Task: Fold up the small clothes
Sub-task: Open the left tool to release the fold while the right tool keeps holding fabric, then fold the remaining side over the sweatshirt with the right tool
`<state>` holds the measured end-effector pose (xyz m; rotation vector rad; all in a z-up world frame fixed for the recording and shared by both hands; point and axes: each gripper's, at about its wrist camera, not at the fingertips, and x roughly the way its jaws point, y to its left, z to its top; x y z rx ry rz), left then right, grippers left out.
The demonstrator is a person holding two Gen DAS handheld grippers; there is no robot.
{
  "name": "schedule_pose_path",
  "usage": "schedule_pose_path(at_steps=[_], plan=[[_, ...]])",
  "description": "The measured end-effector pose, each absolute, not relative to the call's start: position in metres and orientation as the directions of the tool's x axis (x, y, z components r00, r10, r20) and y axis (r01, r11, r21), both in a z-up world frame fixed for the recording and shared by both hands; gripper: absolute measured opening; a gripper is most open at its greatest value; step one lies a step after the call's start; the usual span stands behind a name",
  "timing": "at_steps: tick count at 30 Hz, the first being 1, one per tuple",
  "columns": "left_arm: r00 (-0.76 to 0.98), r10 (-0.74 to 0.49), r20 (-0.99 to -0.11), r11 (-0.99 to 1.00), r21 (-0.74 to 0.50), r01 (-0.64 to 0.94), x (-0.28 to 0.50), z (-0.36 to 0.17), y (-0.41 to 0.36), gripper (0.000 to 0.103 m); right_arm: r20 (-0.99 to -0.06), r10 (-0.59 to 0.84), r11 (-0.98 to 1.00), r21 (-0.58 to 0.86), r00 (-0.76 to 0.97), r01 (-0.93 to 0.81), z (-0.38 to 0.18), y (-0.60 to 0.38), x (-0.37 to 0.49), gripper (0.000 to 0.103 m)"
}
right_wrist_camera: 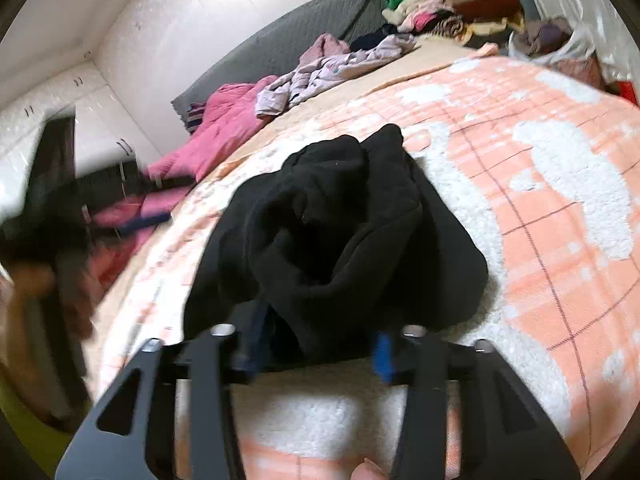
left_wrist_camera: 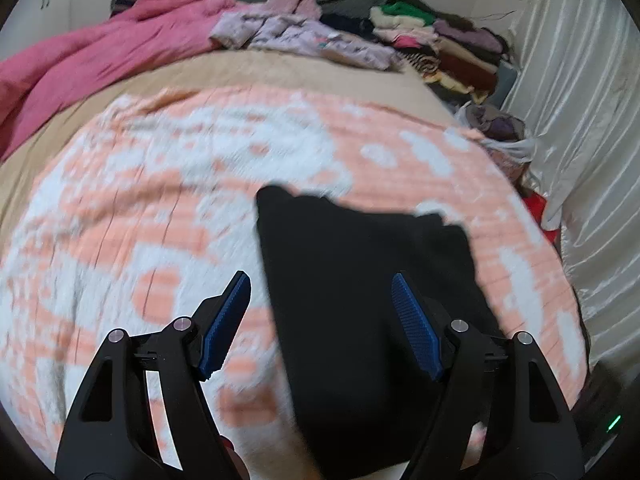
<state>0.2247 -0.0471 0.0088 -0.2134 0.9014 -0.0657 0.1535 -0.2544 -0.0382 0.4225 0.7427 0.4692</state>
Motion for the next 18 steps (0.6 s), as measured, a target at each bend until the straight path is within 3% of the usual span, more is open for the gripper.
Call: schedule_pose_path(at_steps=[6,16,17,18], plan=[[0.586,-0.168,-0.793,0.973,-0.228,-0.030,0.206,-0.019,-0.034,0.065,-0.523,0.627,0.754,0.594,0.577,-0.281,-0.024,-0.259,0.179,0.080],[0.571,-0.170,-0.803,0.981,-0.195,0.019,0.198,-0.026,-0.049,0.065,-0.652,0.628,0.774,0.583,0.425,-0.248,-0.030,-0.249,0.250,0.083],[0.571,-0.170,-0.803,0.981,-0.193,0.022,0.198,-0.026,-0.049,0.065,-0.663,0.613,0.786,0.565,0.430,-0.249,-0.029,-0.248,0.251,0.082],[0.570,-0.174,-0.803,0.981,-0.194,0.025,0.199,-0.026,-0.050,0.065,-0.671,0.601,0.798,0.537,0.435,-0.273,-0.025,-0.244,0.252,0.074]])
